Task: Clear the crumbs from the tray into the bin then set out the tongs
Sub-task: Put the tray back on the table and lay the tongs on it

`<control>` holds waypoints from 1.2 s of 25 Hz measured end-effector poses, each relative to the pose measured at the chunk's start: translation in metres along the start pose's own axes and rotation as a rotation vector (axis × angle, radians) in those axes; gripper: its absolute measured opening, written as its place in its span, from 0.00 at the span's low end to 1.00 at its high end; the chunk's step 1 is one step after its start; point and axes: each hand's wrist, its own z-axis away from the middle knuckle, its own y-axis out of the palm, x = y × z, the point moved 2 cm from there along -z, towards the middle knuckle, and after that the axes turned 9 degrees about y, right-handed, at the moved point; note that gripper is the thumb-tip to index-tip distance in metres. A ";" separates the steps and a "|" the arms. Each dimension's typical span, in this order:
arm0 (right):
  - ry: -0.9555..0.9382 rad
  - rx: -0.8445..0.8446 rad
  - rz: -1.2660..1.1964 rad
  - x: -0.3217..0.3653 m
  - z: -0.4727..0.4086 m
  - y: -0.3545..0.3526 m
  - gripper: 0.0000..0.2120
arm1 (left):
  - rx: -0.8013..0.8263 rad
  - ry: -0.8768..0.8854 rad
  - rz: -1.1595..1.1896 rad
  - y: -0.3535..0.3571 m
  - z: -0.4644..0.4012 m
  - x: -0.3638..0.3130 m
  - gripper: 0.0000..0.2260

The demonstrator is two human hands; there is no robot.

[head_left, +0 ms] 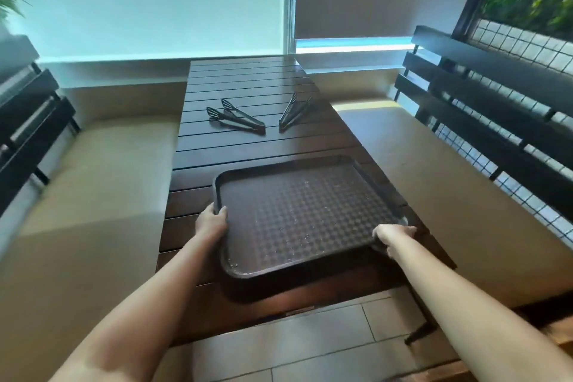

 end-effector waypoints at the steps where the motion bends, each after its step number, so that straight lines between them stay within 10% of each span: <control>1: 0.030 -0.018 0.004 -0.002 -0.002 0.005 0.33 | -0.011 -0.012 -0.051 -0.004 -0.005 0.006 0.16; 5: -0.021 -0.132 0.108 0.003 -0.015 0.018 0.24 | 0.009 -0.066 -0.235 -0.011 -0.025 0.021 0.20; 12: -0.137 -0.193 0.431 0.019 -0.025 0.031 0.38 | 0.107 -0.022 -0.501 -0.005 -0.059 0.011 0.22; 30: -0.502 0.100 0.850 0.106 -0.101 0.023 0.22 | 0.118 -0.262 -0.124 0.002 -0.117 -0.004 0.28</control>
